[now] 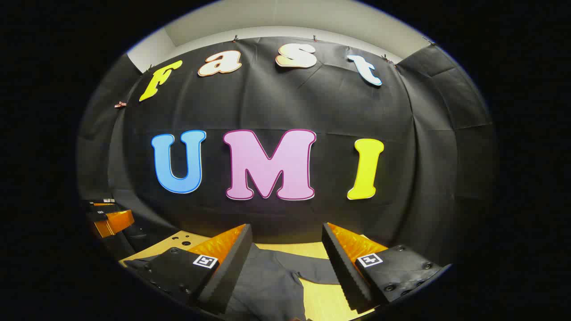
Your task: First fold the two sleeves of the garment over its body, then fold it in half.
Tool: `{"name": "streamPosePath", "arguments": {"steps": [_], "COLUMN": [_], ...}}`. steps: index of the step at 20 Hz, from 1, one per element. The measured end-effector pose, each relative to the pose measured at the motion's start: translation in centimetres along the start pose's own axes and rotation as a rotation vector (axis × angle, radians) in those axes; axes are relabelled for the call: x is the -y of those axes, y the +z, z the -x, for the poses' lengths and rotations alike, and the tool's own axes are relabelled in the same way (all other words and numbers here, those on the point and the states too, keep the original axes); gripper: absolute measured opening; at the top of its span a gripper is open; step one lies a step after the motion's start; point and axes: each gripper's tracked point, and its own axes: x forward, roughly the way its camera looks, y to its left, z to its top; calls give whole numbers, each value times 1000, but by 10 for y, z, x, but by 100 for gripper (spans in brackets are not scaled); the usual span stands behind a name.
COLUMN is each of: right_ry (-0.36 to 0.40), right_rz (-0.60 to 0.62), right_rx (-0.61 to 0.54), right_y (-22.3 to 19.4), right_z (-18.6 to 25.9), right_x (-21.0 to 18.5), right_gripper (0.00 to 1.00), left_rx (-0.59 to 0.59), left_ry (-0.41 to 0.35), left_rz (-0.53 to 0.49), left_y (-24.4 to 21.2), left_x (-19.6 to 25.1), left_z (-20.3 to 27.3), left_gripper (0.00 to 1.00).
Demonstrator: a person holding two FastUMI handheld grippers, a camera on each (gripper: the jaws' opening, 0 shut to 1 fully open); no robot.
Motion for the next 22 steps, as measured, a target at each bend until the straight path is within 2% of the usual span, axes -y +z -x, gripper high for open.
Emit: {"name": "streamPosePath", "arguments": {"steps": [8,16,22], "right_ry": [19,19,-2], "right_rz": [8,-44,-100], "right_rx": [-18,-74,-149], "right_y": [-6,-23,-46], "right_z": [-4,-14,-26], "right_x": [5,18,41], "right_gripper": [98,98,98], "left_rx": [-10,-33,-45], "left_ry": [1,-1,12], "left_rz": [-20,-39,-51], "left_y": [-5,-12,-17], "left_x": [10,24,32], "left_z": [-1,-2,-2], "left_gripper": [96,95,96]}}
